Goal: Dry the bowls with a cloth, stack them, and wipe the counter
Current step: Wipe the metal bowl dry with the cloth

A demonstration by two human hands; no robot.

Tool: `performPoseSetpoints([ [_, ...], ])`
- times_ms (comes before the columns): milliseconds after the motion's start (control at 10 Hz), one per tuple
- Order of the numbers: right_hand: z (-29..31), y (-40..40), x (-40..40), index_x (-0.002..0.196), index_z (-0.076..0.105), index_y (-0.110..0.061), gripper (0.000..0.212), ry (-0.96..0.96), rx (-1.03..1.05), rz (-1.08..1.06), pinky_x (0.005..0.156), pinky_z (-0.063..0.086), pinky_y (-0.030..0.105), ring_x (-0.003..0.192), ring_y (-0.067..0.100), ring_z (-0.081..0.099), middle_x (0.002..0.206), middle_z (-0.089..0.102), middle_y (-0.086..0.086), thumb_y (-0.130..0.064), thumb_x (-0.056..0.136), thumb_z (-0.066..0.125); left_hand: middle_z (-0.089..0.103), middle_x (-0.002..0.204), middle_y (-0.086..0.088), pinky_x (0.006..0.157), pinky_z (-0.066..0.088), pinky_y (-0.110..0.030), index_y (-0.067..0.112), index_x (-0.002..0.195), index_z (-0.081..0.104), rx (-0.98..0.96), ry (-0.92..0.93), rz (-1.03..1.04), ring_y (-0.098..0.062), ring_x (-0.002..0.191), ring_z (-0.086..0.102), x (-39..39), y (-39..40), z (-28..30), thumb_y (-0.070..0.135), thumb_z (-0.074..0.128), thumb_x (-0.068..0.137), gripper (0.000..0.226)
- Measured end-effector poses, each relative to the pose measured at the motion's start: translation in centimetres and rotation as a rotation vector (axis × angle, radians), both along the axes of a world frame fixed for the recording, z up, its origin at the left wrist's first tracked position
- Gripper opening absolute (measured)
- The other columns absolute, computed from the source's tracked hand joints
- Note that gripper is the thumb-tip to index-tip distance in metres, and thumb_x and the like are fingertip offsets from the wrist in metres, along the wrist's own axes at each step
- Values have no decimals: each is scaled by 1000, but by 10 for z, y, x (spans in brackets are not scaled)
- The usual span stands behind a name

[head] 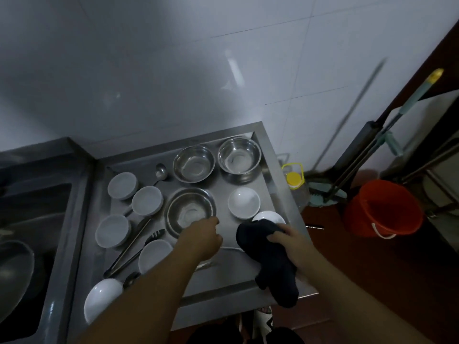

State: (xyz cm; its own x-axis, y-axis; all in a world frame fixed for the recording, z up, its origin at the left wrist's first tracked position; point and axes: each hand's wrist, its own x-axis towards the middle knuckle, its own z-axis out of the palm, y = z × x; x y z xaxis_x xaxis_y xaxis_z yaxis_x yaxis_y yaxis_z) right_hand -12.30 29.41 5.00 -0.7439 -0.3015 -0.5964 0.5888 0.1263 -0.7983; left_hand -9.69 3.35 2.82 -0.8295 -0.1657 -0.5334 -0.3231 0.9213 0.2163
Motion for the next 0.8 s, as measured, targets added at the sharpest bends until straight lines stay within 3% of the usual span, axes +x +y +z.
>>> performPoseSetpoints([
  [100,12,-4,-21,100,79,-14,25,-46,-121,-160,81,55,45,91,33,72,101,75,22,-19,77,72,68,132,-5,92,56,-40,24,143,54,33,10,6,-26,111,66,-37,-7,-5,36,55,95,50],
  [200,14,-9,-45,112,67,3,22,-46,-148,-309,72,54,41,86,34,67,97,69,22,-3,92,65,67,136,-6,100,55,-44,25,146,53,102,-4,30,-28,119,65,-74,-16,-13,36,55,94,53],
  [300,16,-16,-66,114,64,7,20,-24,-134,-404,61,57,35,78,29,68,92,68,20,2,95,58,63,141,-9,103,52,-46,21,146,52,192,-36,82,-32,123,63,-112,-28,-25,42,54,88,62],
  [400,15,-24,-83,111,68,0,20,-37,-167,-524,53,57,31,69,22,71,87,71,18,5,96,56,59,147,-11,102,48,-39,15,146,52,255,-28,110,-31,128,59,-148,-42,-48,38,54,95,56],
  [700,1,-36,-110,107,72,-8,24,-27,-150,-674,73,56,38,85,27,71,95,73,16,3,97,53,63,138,-22,104,48,-46,2,137,58,364,-32,390,-40,127,60,-229,-61,-107,22,45,107,38],
  [800,-1,-38,-111,111,72,-7,26,-54,-110,-712,76,56,41,89,29,72,100,74,19,3,97,53,55,146,-28,109,46,-50,0,146,48,428,-70,476,-43,133,55,-245,-60,-120,17,33,111,42],
])
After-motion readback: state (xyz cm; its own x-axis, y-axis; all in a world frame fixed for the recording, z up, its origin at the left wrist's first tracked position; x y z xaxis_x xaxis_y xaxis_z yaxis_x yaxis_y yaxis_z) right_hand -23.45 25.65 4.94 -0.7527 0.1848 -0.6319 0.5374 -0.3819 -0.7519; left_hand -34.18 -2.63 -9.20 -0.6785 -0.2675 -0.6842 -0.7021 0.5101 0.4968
